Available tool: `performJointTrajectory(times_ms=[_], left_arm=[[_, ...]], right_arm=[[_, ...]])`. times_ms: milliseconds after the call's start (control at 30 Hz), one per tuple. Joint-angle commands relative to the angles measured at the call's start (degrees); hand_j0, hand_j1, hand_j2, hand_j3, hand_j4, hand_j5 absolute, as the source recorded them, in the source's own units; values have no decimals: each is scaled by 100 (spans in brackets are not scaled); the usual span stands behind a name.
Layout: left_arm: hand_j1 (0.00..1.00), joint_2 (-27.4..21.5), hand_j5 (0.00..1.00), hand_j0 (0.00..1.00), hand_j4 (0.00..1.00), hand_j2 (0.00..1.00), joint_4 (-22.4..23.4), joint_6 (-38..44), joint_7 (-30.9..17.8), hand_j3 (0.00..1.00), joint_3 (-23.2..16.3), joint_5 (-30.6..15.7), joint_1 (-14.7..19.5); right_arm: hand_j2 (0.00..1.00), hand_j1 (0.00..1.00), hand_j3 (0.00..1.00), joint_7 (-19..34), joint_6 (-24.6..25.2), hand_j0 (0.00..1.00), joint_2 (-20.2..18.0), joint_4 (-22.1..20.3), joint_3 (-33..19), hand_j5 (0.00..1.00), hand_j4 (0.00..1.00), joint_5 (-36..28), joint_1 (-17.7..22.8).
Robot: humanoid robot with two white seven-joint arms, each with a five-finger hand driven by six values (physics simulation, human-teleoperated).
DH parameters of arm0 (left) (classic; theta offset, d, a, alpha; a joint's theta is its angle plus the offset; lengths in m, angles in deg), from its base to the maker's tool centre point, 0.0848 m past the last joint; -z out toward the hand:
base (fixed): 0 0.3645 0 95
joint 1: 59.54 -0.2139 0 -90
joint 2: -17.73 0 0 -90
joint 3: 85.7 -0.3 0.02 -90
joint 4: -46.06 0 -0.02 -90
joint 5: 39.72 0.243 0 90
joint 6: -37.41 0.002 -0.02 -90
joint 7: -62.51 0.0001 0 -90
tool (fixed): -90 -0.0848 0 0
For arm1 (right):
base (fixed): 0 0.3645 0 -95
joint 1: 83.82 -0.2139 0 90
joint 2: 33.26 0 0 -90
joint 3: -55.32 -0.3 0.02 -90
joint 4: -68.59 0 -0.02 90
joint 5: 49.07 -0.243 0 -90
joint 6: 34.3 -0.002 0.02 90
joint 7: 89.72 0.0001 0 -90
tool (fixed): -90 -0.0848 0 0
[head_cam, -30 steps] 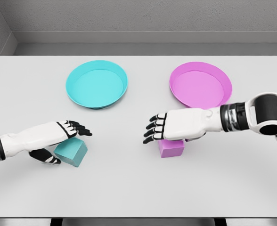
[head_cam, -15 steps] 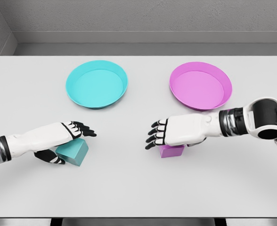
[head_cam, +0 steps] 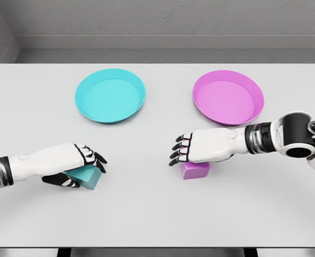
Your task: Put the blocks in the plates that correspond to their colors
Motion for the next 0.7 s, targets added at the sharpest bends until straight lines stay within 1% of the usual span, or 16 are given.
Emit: performJointTrajectory(times_ms=[0, 33, 100, 133, 233, 300, 400, 467, 533, 600, 667], left_arm=[[56, -4, 56, 56, 56, 56, 4, -62, 2, 56, 2, -36, 9], [54, -4, 54, 54, 54, 54, 4, -132, 2, 54, -7, -44, 61], [50, -4, 50, 50, 50, 50, 4, -168, 2, 50, -7, -44, 123], [49, 5, 49, 49, 49, 49, 4, -176, 2, 49, 2, -44, 149], [48, 5, 48, 48, 48, 48, 13, -176, 11, 48, 2, -62, 298], [48, 31, 48, 48, 48, 48, 110, -176, 20, 48, 2, -71, 439], [48, 304, 48, 48, 48, 48, 294, -159, 29, 48, 11, -71, 676], [48, 392, 48, 48, 48, 48, 399, -133, 46, 48, 11, -141, 861], [48, 409, 48, 48, 48, 48, 505, -124, 46, 48, 20, -194, 1028], [48, 655, 48, 48, 48, 48, 821, -106, 46, 48, 46, -203, 1257], [48, 840, 48, 48, 48, 48, 1111, -89, 46, 48, 72, -211, 1371]], right_arm=[[100, 100, 100, -2, 14, 100, 28, 45, 22, 100, 100, 39, 0], [100, 100, 100, -2, 14, 100, 28, 45, 40, 100, 100, 39, 0], [92, 92, 92, -2, 14, 92, 28, 45, 127, 92, 92, 39, 0], [90, 90, 90, -2, 14, 90, 28, 45, 128, 90, 90, 39, 0], [82, 82, 82, -2, 14, 82, 20, 45, 119, 82, 82, 30, -9], [72, 72, 72, -2, 14, 72, -33, 45, 48, 72, 72, 21, -9], [69, 69, 69, -2, 14, 69, -42, 72, -57, 69, 69, -40, -9], [65, 65, 65, -2, 14, 65, -60, 81, -48, 65, 65, -40, 0], [64, 64, 64, -2, 14, 64, -60, 72, -31, 64, 64, -40, 35], [64, 64, 64, -2, 14, 64, -51, 72, 22, 64, 64, -40, 44], [63, 63, 63, -2, 14, 63, -60, 72, 31, 63, 63, -40, 44]])
